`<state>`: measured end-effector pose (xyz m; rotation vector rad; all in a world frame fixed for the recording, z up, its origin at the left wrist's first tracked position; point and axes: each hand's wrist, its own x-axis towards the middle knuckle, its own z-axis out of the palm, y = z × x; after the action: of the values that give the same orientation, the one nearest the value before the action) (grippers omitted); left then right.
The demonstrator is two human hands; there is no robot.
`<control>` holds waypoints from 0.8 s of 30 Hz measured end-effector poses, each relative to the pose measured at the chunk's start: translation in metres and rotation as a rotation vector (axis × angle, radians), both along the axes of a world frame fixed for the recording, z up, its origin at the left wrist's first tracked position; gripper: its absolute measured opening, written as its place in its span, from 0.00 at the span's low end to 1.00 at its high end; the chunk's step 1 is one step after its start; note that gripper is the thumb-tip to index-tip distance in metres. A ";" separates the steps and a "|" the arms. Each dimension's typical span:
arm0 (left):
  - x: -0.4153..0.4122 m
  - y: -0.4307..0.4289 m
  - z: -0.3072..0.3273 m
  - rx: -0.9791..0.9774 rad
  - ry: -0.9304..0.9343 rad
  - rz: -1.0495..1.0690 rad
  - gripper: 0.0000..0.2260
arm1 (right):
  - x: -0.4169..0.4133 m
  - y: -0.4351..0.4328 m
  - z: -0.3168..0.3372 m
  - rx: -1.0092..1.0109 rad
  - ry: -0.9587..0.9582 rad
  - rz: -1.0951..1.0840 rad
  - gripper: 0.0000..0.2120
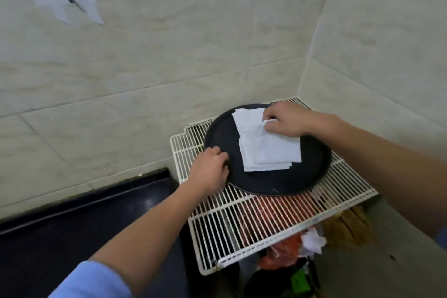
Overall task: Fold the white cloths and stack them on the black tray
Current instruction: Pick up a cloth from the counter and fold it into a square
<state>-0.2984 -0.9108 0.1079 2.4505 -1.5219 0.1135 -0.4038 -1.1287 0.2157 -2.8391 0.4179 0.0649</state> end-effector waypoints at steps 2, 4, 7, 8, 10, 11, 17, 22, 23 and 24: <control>-0.001 0.000 -0.004 -0.006 -0.010 0.019 0.10 | 0.015 -0.005 -0.012 0.001 0.046 0.033 0.06; -0.004 0.001 -0.009 -0.028 -0.024 0.033 0.10 | 0.028 -0.010 -0.028 0.039 0.064 0.039 0.09; -0.006 0.001 -0.014 -0.069 -0.012 0.067 0.10 | 0.037 -0.020 -0.044 0.119 0.052 0.029 0.12; -0.006 0.001 -0.015 -0.073 -0.005 0.075 0.10 | 0.039 -0.022 -0.045 0.127 0.048 0.036 0.12; -0.008 0.001 -0.016 -0.072 0.004 0.081 0.10 | 0.038 -0.024 -0.039 0.127 0.043 0.067 0.11; -0.008 0.001 -0.015 -0.073 0.004 0.083 0.10 | 0.037 -0.023 -0.033 0.128 0.039 0.088 0.11; -0.006 -0.001 -0.016 -0.058 -0.012 0.091 0.09 | 0.021 -0.007 0.008 0.195 -0.003 0.162 0.11; -0.008 -0.002 -0.018 -0.062 -0.011 0.103 0.09 | 0.018 -0.002 0.008 0.331 0.035 0.150 0.14; -0.009 -0.002 -0.018 -0.065 -0.010 0.107 0.09 | 0.020 -0.002 0.002 0.371 0.052 0.129 0.11; -0.009 -0.002 -0.018 -0.068 -0.009 0.112 0.09 | 0.023 -0.004 -0.007 0.407 0.069 0.104 0.09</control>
<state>-0.3076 -0.9124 0.0902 2.4835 -1.3612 0.1939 -0.3806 -1.1327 0.2088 -2.4583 0.2375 0.2403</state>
